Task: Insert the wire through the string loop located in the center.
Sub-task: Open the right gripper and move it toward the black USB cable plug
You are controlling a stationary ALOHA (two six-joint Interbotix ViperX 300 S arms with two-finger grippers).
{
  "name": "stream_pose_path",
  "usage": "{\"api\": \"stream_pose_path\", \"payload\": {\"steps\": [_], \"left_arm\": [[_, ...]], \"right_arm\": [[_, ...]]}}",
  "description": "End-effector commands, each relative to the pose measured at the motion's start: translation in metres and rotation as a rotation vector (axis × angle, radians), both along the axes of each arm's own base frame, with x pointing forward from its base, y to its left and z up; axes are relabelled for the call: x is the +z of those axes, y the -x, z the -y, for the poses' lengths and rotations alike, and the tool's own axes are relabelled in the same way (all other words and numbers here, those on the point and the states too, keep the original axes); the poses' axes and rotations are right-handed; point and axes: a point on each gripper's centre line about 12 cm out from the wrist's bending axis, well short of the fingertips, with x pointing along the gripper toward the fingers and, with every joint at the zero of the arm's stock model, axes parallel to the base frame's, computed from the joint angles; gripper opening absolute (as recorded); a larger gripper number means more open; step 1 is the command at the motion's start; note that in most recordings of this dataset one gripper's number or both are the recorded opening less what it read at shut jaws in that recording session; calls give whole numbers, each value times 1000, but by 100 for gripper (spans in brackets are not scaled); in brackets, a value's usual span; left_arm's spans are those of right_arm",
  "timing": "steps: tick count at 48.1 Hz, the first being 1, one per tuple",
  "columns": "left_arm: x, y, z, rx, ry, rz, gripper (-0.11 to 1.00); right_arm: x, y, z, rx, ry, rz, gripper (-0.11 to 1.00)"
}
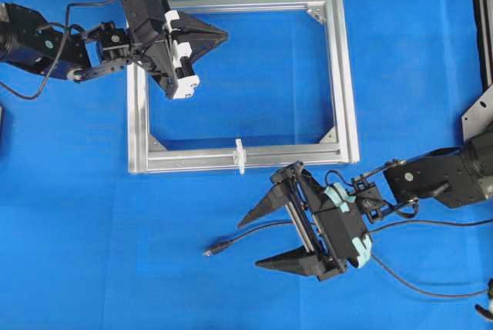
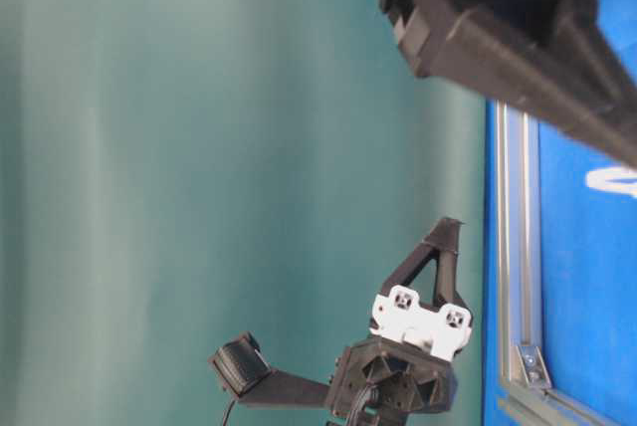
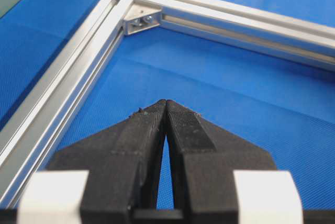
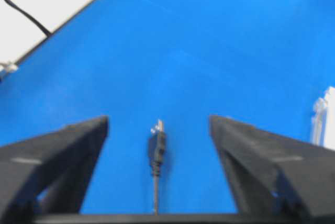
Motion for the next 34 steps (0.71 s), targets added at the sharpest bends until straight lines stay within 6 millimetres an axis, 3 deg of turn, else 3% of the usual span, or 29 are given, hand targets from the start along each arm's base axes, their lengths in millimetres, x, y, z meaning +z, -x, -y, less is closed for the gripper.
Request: {"api": "stream_pose_path", "payload": {"steps": [1, 16, 34], "left_arm": [[17, -4, 0, -4, -16, 50, 0], [16, -4, 0, -4, -15, 47, 0], [16, -3, 0, -4, -14, 44, 0]], "right_arm": [[13, -4, -1, -5, -17, 36, 88], [3, -11, 0, -32, -6, -29, 91], [-39, -29, 4, -74, 9, -130, 91]]}}
